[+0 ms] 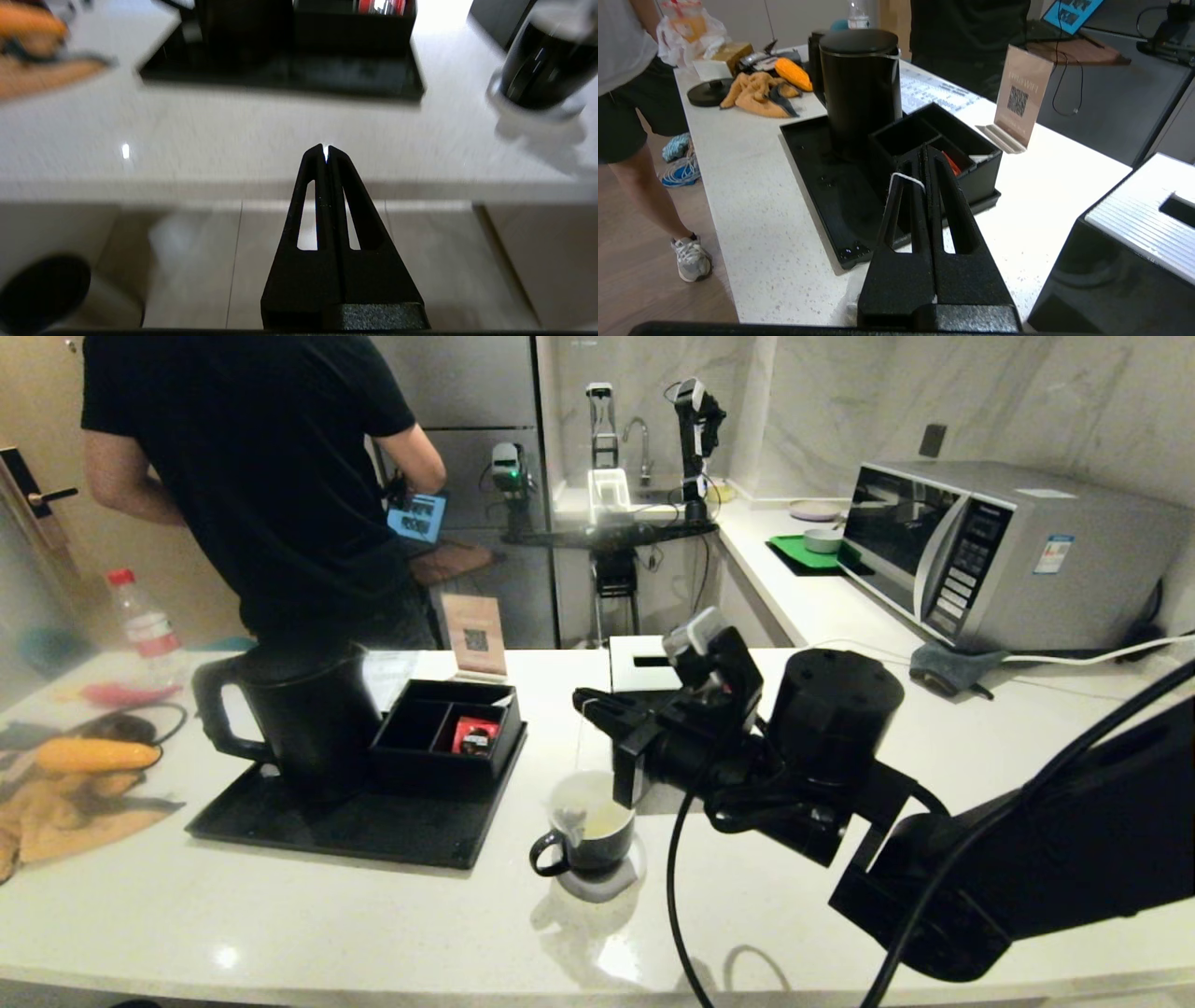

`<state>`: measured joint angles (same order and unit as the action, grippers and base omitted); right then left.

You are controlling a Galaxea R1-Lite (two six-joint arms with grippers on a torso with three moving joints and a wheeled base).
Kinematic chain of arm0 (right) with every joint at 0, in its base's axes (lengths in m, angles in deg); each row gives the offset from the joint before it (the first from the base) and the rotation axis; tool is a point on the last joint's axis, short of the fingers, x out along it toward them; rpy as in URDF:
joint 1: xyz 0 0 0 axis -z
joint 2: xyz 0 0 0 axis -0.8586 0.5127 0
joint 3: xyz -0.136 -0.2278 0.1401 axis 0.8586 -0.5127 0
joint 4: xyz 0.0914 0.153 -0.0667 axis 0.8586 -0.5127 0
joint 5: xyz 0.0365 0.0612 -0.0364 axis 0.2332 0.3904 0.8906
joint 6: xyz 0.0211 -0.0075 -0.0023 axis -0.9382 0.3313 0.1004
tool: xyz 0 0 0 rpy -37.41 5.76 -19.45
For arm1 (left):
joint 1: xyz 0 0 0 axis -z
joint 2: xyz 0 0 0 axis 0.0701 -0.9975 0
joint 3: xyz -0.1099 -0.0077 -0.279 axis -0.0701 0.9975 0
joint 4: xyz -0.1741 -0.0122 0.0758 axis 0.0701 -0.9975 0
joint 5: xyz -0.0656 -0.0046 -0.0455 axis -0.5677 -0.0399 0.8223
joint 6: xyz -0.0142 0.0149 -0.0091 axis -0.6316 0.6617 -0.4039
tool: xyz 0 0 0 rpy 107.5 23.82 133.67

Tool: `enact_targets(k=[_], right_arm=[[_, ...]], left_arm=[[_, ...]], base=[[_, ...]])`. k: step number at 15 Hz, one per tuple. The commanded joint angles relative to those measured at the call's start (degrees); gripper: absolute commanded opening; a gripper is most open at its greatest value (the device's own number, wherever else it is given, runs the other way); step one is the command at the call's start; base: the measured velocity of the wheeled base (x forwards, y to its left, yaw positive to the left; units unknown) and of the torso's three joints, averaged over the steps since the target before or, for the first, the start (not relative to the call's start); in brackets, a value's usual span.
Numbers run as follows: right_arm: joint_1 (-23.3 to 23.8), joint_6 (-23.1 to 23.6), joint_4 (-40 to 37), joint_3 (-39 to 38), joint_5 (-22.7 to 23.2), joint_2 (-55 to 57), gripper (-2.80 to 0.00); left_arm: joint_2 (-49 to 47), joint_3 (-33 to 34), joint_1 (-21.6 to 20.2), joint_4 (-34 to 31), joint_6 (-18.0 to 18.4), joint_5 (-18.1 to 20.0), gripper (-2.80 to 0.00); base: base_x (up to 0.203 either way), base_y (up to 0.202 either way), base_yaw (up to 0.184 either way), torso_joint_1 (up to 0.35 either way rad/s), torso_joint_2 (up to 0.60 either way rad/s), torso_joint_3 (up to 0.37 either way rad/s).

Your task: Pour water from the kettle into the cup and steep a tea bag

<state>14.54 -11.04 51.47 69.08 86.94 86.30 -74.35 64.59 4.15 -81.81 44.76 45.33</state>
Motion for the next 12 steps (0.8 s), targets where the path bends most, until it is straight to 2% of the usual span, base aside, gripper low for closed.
enact_targets(k=[1, 12], right_arm=[[0.0, -0.1, 0.4, 0.0, 0.1, 1.6, -2.8], [0.0, 0.0, 0.5, -3.3, 0.2, 4.4, -2.8]], left_arm=[[5.9, 0.0, 0.0, -0.1, -0.1, 0.0, -2.8], [5.9, 0.0, 0.0, -0.1, -0.1, 0.0, -2.8]], base=[[0.0, 0.0, 0.0, 0.0, 0.0, 0.0], [0.0, 0.0, 0.0, 0.0, 0.0, 0.0]])
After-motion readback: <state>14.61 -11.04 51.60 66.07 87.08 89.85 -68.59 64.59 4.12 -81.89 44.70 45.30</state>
